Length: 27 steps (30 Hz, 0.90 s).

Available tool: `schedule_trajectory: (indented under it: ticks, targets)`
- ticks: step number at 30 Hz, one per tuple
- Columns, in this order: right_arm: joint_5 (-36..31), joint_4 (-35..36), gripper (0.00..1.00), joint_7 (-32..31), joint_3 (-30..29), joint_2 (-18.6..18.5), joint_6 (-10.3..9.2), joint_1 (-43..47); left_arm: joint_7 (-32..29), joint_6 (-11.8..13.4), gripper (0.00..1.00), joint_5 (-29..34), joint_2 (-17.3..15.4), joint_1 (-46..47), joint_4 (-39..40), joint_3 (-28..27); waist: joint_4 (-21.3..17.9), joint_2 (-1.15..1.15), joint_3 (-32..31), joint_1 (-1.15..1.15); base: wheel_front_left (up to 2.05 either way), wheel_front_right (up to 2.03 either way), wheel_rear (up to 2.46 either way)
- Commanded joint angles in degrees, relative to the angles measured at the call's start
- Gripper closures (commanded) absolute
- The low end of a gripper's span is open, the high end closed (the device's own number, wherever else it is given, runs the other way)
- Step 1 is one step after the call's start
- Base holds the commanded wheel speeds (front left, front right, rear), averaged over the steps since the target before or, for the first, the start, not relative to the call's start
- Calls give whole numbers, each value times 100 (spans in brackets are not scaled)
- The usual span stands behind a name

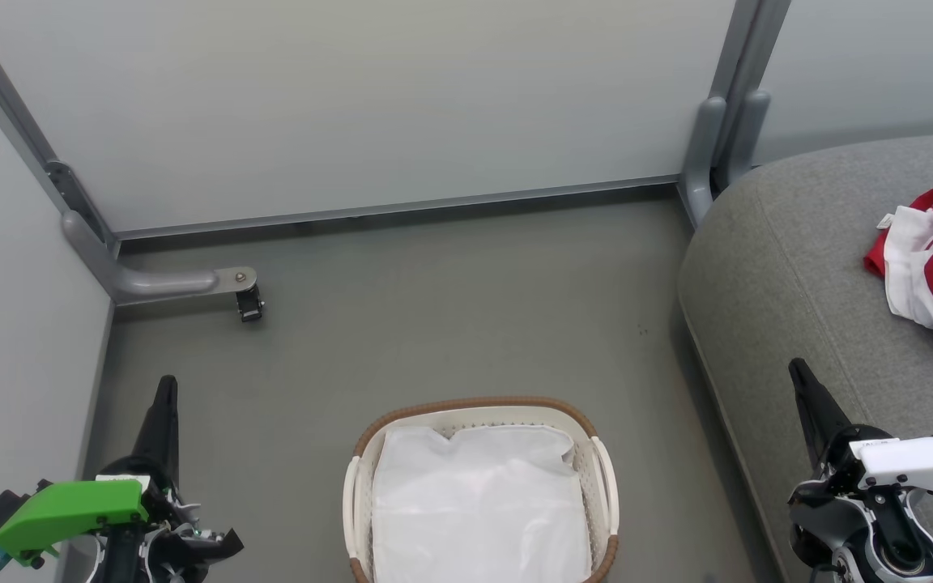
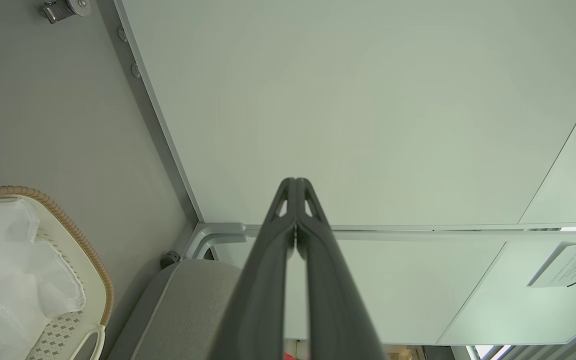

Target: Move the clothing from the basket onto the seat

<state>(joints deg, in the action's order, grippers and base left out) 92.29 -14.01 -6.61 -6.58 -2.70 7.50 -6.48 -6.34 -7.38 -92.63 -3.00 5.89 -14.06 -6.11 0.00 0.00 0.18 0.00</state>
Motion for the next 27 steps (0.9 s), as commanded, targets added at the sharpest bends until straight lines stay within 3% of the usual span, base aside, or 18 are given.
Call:
schedule_trajectory:
  ticks: [1,27]
  targets:
    - [22,15,100,-9,-11,-33,-2,63,-1,-21,100,-8,-27,56,8,-25,0,0,0,0,0,0,0]
    - [22,14,100,-8,-10,-34,-2,63,-14,-21,100,10,-13,58,7,-39,0,0,0,0,0,0,0]
